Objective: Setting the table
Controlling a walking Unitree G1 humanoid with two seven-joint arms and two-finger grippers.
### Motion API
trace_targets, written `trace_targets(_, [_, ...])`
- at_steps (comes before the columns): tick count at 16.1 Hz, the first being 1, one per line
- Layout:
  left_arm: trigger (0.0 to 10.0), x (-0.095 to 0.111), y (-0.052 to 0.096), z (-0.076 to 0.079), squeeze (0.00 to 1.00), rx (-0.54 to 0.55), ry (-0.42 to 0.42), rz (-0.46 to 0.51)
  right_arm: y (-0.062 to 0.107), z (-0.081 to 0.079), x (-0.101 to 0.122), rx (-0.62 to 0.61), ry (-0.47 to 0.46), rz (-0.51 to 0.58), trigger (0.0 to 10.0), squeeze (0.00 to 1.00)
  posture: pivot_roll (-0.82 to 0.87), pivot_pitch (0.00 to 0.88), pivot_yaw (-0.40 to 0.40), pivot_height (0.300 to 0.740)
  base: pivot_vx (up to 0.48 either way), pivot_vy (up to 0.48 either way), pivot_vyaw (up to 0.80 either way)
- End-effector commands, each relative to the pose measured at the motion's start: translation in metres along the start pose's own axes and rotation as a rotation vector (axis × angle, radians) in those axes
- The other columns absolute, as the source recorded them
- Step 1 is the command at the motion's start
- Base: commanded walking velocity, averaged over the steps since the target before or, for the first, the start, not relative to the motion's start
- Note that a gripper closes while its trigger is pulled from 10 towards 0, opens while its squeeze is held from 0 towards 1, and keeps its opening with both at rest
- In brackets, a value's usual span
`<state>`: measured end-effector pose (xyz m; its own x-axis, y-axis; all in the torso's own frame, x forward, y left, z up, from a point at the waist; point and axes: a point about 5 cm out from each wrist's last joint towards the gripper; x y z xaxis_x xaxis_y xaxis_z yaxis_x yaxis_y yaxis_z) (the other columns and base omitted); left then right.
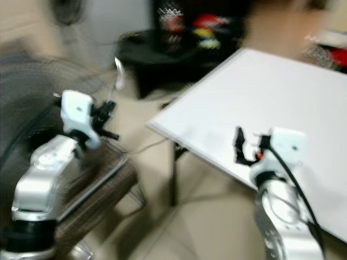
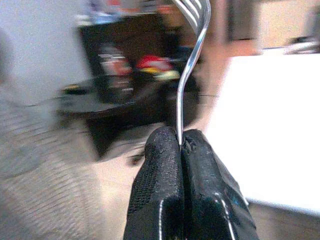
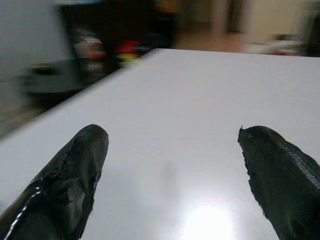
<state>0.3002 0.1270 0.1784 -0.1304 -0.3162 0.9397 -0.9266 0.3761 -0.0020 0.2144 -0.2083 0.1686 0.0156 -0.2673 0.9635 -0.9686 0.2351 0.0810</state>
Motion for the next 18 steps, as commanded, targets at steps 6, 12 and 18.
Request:
trace_targets(6, [10.0, 0.001, 0.008, -0.003, 0.0, 0.006, -0.013, 0.007, 0.004, -0.008, 0.001, 0.034, -0.009, -0.003, 10.0, 0.0, -0.05, 0.0, 0.053, 0.74, 0.358, 0.0, -0.79])
trace_targets(12, [10.0, -0.009, 0.015, 0.005, 0.0, -0.012, 0.002, -0.027, 0.009, -0.006, 0.001, 0.031, 0.006, -0.019, 10.0, 0.0, -0.06, 0.0, 0.039, 0.74, 0.339, 0.0, -0.79])
trace_targets(18, [10.0, -0.014, 0.021, 0.01, 0.0, -0.046, -0.046, -0.06, 0.012, -0.009, -0.007, 0.059, 0.014, -0.082, 10.0, 0.0, -0.04, 0.0, 0.027, 0.74, 0.05, 0.0, -0.24])
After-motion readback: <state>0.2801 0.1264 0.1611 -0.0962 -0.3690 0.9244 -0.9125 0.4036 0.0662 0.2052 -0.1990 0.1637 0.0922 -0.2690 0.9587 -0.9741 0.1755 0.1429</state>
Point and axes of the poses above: a point about 5 cm out from each wrist's last joint towards the gripper, its own y axis pointing back from the gripper into the wrist, its own x axis along the axis of the wrist's last joint, z = x × y, and after that the axes turned 15 degrees about -y, right-handed
